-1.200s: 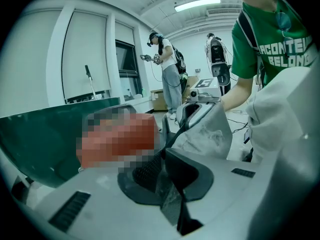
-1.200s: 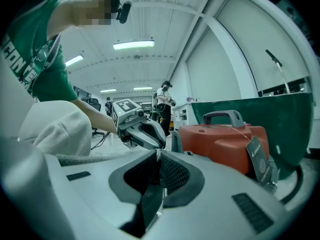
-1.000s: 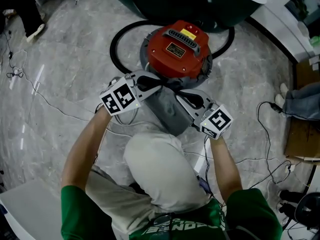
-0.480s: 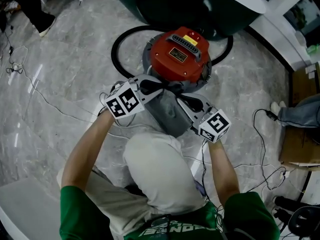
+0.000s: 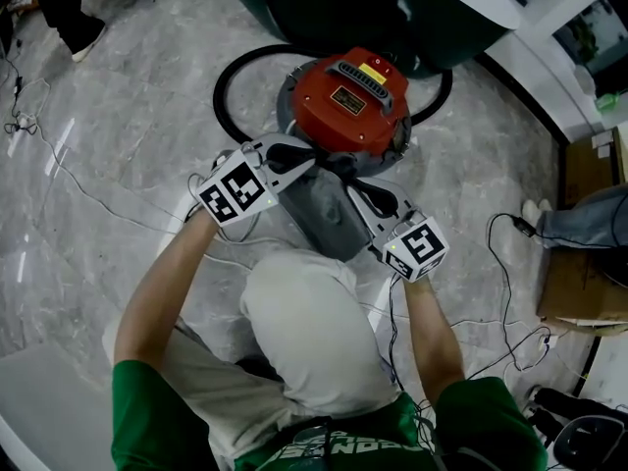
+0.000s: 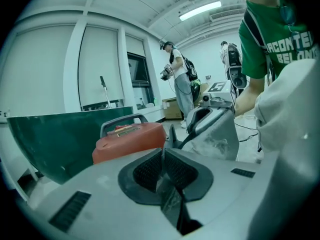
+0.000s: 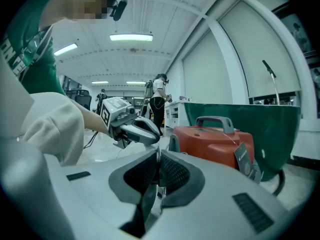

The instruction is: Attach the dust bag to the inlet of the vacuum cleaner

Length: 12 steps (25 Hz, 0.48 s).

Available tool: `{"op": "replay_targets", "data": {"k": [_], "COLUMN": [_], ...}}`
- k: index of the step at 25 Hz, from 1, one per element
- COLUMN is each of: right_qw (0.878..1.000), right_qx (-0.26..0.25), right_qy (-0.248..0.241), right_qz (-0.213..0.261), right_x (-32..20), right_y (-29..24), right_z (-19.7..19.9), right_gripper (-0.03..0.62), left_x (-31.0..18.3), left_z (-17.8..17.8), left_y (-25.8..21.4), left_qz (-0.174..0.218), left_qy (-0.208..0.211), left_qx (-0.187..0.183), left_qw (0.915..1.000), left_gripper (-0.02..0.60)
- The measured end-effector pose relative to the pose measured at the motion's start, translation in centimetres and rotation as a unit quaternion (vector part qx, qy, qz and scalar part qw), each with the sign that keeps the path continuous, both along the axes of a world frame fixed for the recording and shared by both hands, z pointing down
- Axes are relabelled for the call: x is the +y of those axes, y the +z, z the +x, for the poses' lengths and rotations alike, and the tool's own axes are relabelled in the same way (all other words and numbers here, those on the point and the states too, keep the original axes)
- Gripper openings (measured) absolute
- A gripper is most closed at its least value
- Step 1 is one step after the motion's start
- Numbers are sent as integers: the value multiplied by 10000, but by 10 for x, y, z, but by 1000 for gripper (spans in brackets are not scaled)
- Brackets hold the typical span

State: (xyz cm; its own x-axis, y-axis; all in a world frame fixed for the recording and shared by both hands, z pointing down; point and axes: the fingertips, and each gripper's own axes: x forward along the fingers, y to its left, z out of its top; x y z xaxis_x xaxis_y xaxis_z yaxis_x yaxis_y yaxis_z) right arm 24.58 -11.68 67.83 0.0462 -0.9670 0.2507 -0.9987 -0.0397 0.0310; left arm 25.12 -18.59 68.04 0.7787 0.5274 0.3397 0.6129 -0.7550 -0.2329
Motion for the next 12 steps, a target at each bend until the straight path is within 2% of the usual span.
{"op": "replay_targets", "data": {"k": [6,12], "right_qw": [9998,9994], "right_qx": [87,-14], "right_qy": [179,337], "right_qz": [5,-107], "right_x": [10,5], "right_y": [-16,-25], "right_z": [6,8], "right_gripper": [28,8], "left_x": [-1,-8], "left_z": [-2,-7], "left_y": [-7,-21], "left_qz": [-115,-402], "left_qy": [-65,-140], "left_qx": [171,394], "left_qw": [9998,9983], "left_gripper": [8,5]}}
